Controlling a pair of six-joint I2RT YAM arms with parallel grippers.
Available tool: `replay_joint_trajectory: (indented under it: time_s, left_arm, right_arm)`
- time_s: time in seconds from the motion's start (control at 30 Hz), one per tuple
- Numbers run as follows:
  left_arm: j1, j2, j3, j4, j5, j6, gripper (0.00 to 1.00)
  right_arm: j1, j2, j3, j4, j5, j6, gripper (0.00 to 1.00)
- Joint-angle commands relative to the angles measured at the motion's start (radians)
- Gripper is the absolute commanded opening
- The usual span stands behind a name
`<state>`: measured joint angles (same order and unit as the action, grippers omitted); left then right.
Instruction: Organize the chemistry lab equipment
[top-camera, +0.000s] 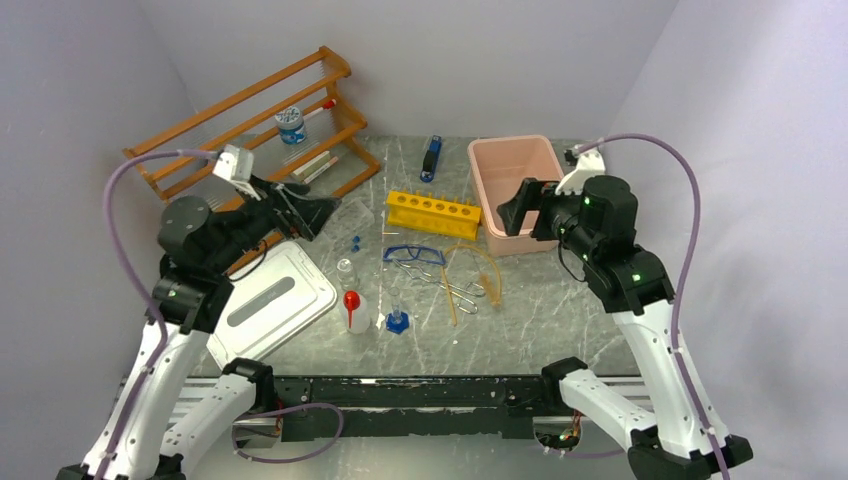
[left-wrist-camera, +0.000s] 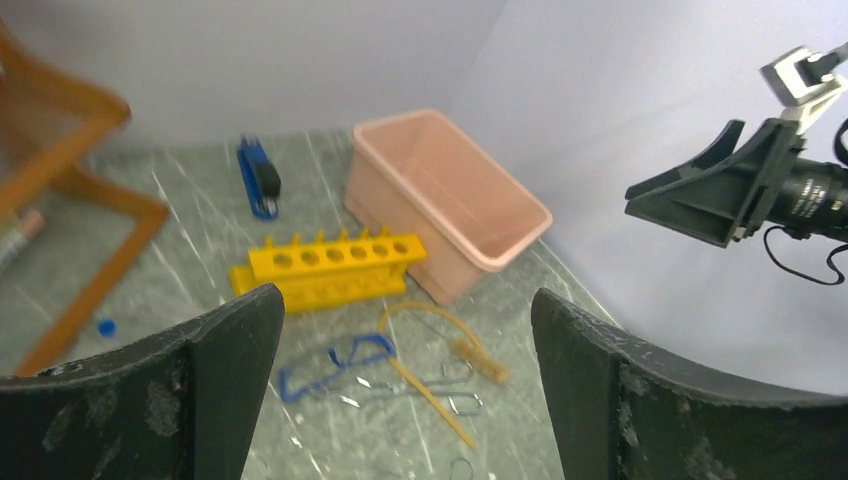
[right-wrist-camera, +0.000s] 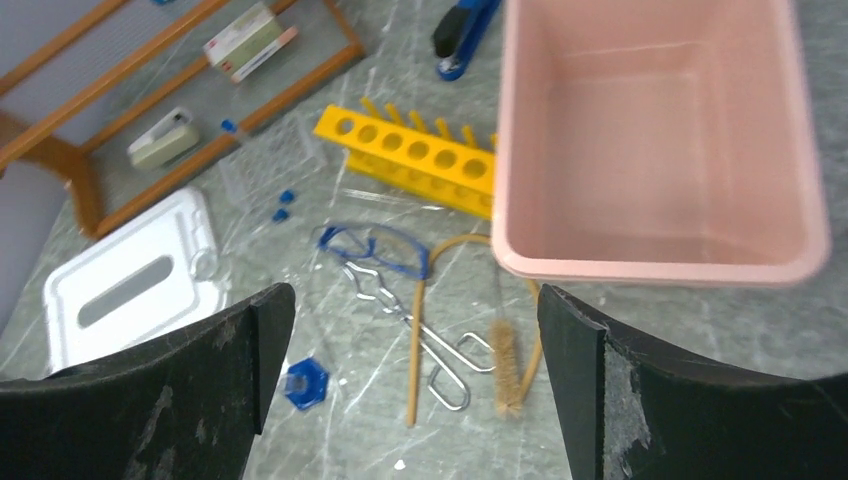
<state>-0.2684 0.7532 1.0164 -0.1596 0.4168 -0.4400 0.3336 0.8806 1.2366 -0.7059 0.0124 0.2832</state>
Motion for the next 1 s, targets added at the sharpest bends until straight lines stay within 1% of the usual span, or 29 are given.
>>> replay_joint_trajectory:
  time_s: [0.0, 0.07, 0.13, 0.2, 0.3, 0.4, 0.5, 0.57, 0.63, 0.7, 0.8, 0.87, 0.93, 0.97]
  left_arm:
    - [-0.006, 0.014, -0.095, 0.024, 0.001, -0.146, 0.96]
    - [-0.006, 0.041, -0.097, -0.058, -0.008, -0.146, 0.93]
    - [-0.007, 0.088, -0.080, -0.132, 0.025, -0.111, 0.88]
    - [-0.006, 0.114, -0.072, -0.192, 0.027, -0.088, 0.85]
    - [-0.007, 0.111, -0.089, -0.233, 0.015, -0.047, 0.85]
    - [-0.008, 0.089, -0.141, -0.207, 0.046, -0.019, 0.83]
    - [-0.008, 0.071, -0.199, -0.211, 0.052, 0.004, 0.75]
    - [-0.009, 0.063, -0.222, -0.233, 0.033, 0.021, 0.73]
    - [-0.010, 0.060, -0.236, -0.261, 0.016, 0.036, 0.72]
    - [-0.012, 0.063, -0.243, -0.293, -0.005, 0.042, 0.71]
    - [-0.014, 0.071, -0.245, -0.341, -0.079, 0.029, 0.72]
    - [-0.014, 0.075, -0.243, -0.377, -0.158, 0.006, 0.72]
    - [-0.014, 0.079, -0.234, -0.436, -0.292, -0.052, 0.72]
    - [-0.014, 0.084, -0.224, -0.484, -0.385, -0.093, 0.71]
  right_arm:
    - [0.009, 0.035, -0.030, 0.092, -0.225, -0.073, 0.92]
    - [0.016, 0.065, -0.043, 0.113, -0.273, -0.065, 0.86]
    - [0.027, 0.102, -0.048, 0.129, -0.318, -0.045, 0.80]
    - [0.058, 0.119, -0.068, 0.161, -0.337, -0.025, 0.77]
    - [0.151, 0.116, -0.127, 0.232, -0.309, -0.008, 0.77]
    - [0.284, 0.123, -0.180, 0.277, -0.251, 0.000, 0.78]
    - [0.368, 0.122, -0.253, 0.337, -0.206, 0.024, 0.78]
    - [0.416, 0.117, -0.295, 0.393, -0.173, 0.046, 0.78]
    - [0.466, 0.130, -0.314, 0.424, -0.133, 0.059, 0.77]
    - [0.525, 0.170, -0.300, 0.413, -0.070, 0.063, 0.77]
    - [0.614, 0.257, -0.235, 0.355, 0.039, 0.083, 0.77]
    - [0.674, 0.317, -0.165, 0.308, 0.140, 0.115, 0.77]
    - [0.712, 0.396, -0.073, 0.246, 0.203, 0.151, 0.77]
    - [0.723, 0.441, -0.025, 0.211, 0.221, 0.168, 0.77]
